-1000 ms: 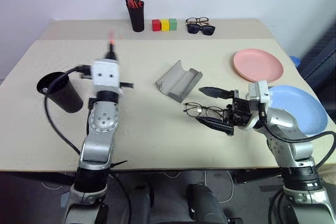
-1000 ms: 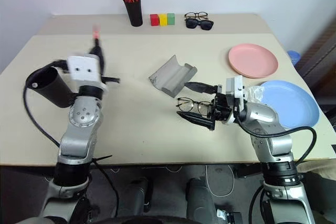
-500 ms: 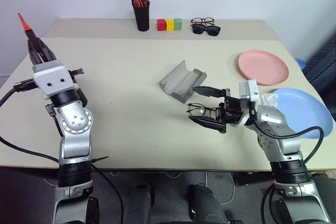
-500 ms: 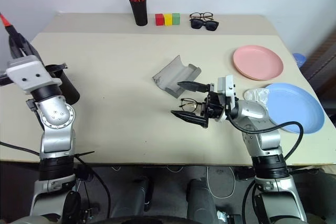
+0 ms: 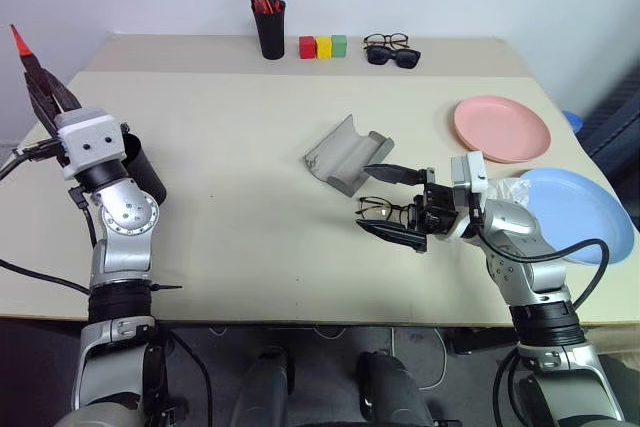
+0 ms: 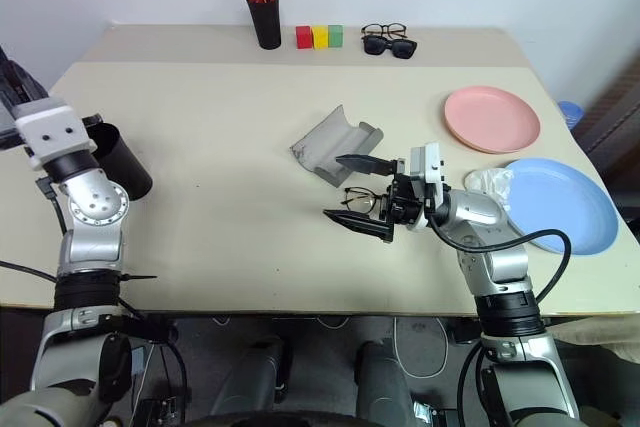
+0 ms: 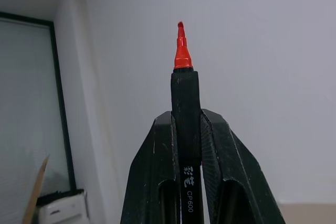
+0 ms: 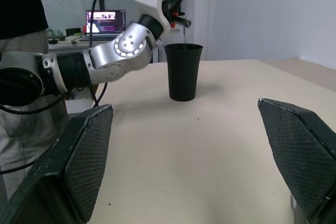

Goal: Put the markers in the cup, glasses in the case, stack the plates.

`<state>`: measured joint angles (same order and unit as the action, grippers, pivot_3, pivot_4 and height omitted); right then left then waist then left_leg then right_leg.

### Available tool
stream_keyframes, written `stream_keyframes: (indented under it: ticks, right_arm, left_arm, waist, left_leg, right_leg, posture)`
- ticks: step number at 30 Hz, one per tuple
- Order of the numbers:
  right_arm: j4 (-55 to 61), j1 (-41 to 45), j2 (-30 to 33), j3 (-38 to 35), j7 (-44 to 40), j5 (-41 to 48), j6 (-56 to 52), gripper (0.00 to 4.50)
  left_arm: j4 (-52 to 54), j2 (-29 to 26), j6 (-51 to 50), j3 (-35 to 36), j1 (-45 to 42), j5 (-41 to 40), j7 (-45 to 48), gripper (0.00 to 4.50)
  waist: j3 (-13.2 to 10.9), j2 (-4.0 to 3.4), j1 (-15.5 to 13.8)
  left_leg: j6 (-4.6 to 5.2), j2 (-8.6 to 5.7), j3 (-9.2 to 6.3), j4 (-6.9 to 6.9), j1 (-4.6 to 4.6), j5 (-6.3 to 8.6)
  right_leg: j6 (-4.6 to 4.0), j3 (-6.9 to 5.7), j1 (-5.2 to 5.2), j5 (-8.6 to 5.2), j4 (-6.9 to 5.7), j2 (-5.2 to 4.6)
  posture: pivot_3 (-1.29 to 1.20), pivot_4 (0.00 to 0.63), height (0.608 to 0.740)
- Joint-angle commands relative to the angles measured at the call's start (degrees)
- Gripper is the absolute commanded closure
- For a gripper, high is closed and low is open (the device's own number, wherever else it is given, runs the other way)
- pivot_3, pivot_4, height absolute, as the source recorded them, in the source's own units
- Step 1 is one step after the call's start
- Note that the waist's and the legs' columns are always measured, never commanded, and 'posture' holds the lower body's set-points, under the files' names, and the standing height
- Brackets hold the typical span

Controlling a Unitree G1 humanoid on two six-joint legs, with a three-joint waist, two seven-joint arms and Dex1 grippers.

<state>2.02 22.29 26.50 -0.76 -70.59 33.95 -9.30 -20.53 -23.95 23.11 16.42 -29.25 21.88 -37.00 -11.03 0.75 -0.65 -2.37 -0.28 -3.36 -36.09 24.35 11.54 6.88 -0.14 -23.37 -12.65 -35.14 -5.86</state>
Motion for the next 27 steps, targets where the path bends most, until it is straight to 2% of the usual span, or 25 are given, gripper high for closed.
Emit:
stream_keyframes:
  ticks: [1, 4, 6, 8, 13, 16, 17, 19, 21, 23, 27]
  right_arm:
    - [2.4, -0.2, 0.8, -1.3, 0.4, 0.7, 0.2, 0.00]
    - [3.0, -0.7, 1.1, -1.6, 0.7, 0.9, 0.0, 0.00]
    - [3.2, -0.8, 1.2, -1.6, 0.9, 0.9, 0.0, 0.00]
    - [3.2, -0.8, 1.3, -1.7, 1.1, 0.9, 0.0, 0.00]
    - [3.1, -0.6, 1.5, -1.7, 1.4, 0.9, 0.1, 0.00]
    - [3.0, -0.7, 1.7, -1.8, 1.7, 0.8, 0.1, 0.00]
    - [3.0, -0.8, 1.8, -1.9, 1.9, 0.7, 0.1, 0.00]
    - [3.4, -1.3, 2.3, -2.2, 2.5, 0.6, -0.3, 0.00]
    - [4.2, -2.3, 3.3, -2.5, 3.9, 0.1, -1.2, 0.00]
    - [5.9, -4.0, 4.9, -3.0, 5.8, -0.5, -2.7, 0.00]
    - [9.6, -9.1, 9.1, -5.8, 10.6, -3.1, -4.0, 0.00]
  left_arm:
    - [-1.2, -0.8, 1.9, -0.5, -1.8, 0.3, -1.3, 4.48]
    - [-2.1, -0.6, 2.4, -0.9, -1.9, 0.0, -1.5, 4.48]
    - [-2.1, -0.3, 2.2, -1.3, -1.5, 0.0, -1.3, 3.51]
    - [-2.1, 0.0, 2.8, -1.6, -1.0, -0.2, -1.3, 2.73]
    - [-0.8, 1.3, 5.0, -1.8, 0.4, -2.3, 0.1, 0.09]
    - [5.1, 4.2, 3.6, -2.4, 1.9, -8.6, 6.0, 0.03]
    - [8.5, 5.3, -0.3, -2.9, 2.5, -10.5, 8.9, 0.03]
    - [17.7, 6.3, -15.2, -5.8, 3.7, -16.3, 19.3, 0.03]
    - [25.7, 2.1, -32.4, -12.1, 3.5, -20.8, 35.0, 0.03]
    - [29.9, -4.7, -42.6, -19.3, 1.5, -30.8, 56.5, 0.03]
    - [29.0, -1.7, -61.5, -17.9, -5.8, -41.4, 60.0, 0.03]
  waist:
    - [0.0, 0.00, 0.0]
    - [0.0, 0.00, 0.0]
    - [0.0, 0.00, 0.0]
    - [0.0, 0.00, 0.0]
    - [0.0, 0.00, 0.0]
    - [0.0, 0.00, 0.0]
    - [0.0, 0.01, 0.0]
    - [0.0, 0.01, -0.1]
    - [0.0, 0.02, -0.1]
    - [0.0, 0.01, 0.0]
    - [0.0, 0.00, 0.1]
  left_leg:
    - [0.00, 0.00, 0.00, 0.00, 0.00, 0.00]
    - [-0.01, 0.00, 0.00, 0.00, 0.00, 0.00]
    - [-0.01, 0.00, 0.00, 0.00, -0.01, 0.00]
    - [-0.01, 0.00, 0.00, 0.00, 0.00, 0.00]
    - [-0.01, 0.00, 0.00, 0.01, -0.01, 0.00]
    - [-0.02, 0.01, 0.00, 0.01, 0.00, 0.00]
    - [-0.02, 0.01, 0.00, 0.00, 0.00, 0.00]
    - [-0.02, 0.01, 0.00, -0.01, 0.02, 0.00]
    - [-0.02, 0.00, 0.00, -0.03, 0.02, 0.00]
    - [-0.02, 0.00, 0.00, -0.02, 0.03, 0.00]
    - [-0.02, 0.01, 0.01, -0.03, 0.05, 0.00]
  right_leg:
    - [0.00, 0.00, 0.00, 0.00, 0.00, 0.00]
    - [0.00, 0.00, 0.00, 0.00, 0.00, 0.00]
    - [0.00, 0.00, 0.00, 0.00, 0.00, 0.00]
    - [0.00, 0.00, 0.00, 0.00, 0.00, 0.00]
    - [0.00, 0.00, 0.00, 0.00, -0.01, 0.00]
    - [0.00, 0.00, 0.00, 0.00, 0.00, 0.00]
    - [0.00, 0.00, 0.00, 0.00, 0.00, -0.01]
    - [-0.01, 0.00, 0.00, 0.00, 0.01, 0.00]
    - [-0.03, 0.00, 0.02, -0.01, 0.00, 0.00]
    - [-0.13, 0.00, 0.00, -0.07, -0.01, 0.01]
    - [-0.26, 0.00, 0.01, -0.15, 0.07, -0.02]
  posture:
    - [0.00, 0.150, 0.740]
    - [0.00, 0.150, 0.740]
    - [0.00, 0.150, 0.740]
    - [0.00, 0.150, 0.740]
    - [0.00, 0.150, 0.740]
    - [0.00, 0.150, 0.740]
    - [0.00, 0.150, 0.740]
    - [0.00, 0.150, 0.740]
    - [0.00, 0.150, 0.740]
    - [0.00, 0.150, 0.740]
    - [0.00, 0.150, 0.740]
